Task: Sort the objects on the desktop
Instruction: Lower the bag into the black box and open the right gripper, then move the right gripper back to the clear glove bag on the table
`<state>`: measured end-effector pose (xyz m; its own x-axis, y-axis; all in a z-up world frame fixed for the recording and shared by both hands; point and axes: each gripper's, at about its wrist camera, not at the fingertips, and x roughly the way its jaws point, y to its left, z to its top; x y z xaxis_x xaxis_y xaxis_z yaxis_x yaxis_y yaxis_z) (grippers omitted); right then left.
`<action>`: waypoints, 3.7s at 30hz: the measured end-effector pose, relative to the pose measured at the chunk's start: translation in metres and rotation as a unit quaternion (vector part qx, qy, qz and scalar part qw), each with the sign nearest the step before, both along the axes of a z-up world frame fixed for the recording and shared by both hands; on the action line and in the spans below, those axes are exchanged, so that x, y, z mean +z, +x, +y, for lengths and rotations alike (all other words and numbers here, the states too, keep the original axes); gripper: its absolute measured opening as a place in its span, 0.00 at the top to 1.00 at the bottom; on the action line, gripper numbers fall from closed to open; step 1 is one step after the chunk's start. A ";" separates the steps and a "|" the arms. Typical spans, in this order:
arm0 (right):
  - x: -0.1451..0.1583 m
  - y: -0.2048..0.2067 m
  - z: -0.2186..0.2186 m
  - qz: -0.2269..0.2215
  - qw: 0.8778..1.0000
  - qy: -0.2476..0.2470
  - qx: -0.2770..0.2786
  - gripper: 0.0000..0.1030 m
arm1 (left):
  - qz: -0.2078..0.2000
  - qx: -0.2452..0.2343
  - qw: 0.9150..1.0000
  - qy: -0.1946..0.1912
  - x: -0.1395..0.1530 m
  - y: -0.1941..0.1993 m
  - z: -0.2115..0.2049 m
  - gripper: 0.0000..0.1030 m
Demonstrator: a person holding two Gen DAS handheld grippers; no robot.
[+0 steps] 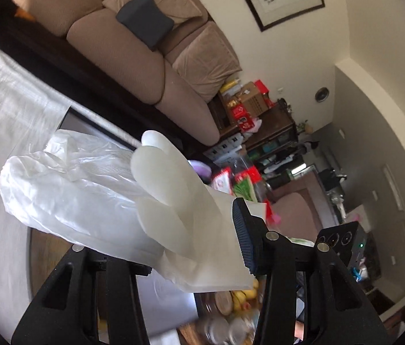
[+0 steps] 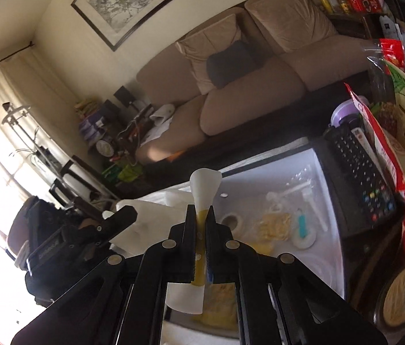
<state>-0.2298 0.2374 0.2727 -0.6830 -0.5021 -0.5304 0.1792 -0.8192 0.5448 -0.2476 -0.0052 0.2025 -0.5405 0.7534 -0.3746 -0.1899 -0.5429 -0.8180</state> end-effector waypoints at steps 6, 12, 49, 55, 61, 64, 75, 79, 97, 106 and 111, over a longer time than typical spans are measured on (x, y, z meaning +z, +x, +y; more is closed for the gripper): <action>-0.054 -0.097 0.005 -0.043 0.994 0.099 -0.029 0.96 | -0.044 0.018 0.995 -0.084 -0.064 -0.047 0.062 0.46; -0.112 -0.141 -0.016 -0.102 0.937 0.329 -0.054 0.89 | -0.135 0.004 0.981 -0.141 -0.110 -0.051 0.087 0.40; -0.099 0.199 -0.058 -0.031 0.982 0.176 0.069 0.42 | -0.096 -0.030 0.953 -0.285 -0.086 0.306 -0.122 0.20; -0.137 0.262 -0.086 -0.063 0.982 0.158 0.087 0.42 | -0.141 -0.037 0.954 -0.261 -0.134 0.364 -0.128 0.20; -0.188 0.296 -0.099 -0.107 0.983 0.127 0.074 0.42 | -0.164 -0.031 0.958 -0.233 -0.166 0.392 -0.136 0.20; -0.202 0.308 -0.102 -0.113 0.984 0.118 0.070 0.42 | -0.153 -0.034 0.960 -0.232 -0.165 0.398 -0.145 0.20; -0.206 0.302 -0.123 -0.093 0.982 0.144 0.075 0.38 | -0.086 -0.072 0.954 -0.279 -0.146 0.378 -0.158 0.20; -0.206 0.289 -0.139 -0.080 0.981 0.157 0.087 0.33 | -0.096 -0.064 0.964 -0.240 -0.151 0.370 -0.168 0.20; -0.244 0.249 -0.190 -0.087 0.965 0.223 0.111 0.40 | -0.166 -0.018 0.974 -0.154 -0.180 0.342 -0.198 0.20; -0.202 0.275 -0.183 -0.020 0.971 0.209 0.118 0.76 | -0.170 -0.006 0.976 -0.133 -0.181 0.338 -0.205 0.20; -0.175 0.303 -0.214 0.047 0.958 0.201 0.200 0.76 | -0.163 0.021 0.980 -0.112 -0.176 0.338 -0.219 0.20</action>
<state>0.0729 0.0238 0.0977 -0.5333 -0.5011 -0.6815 0.5550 -0.8153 0.1651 0.0899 -0.2245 0.0268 -0.3933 0.6130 -0.6852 0.0869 -0.7171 -0.6915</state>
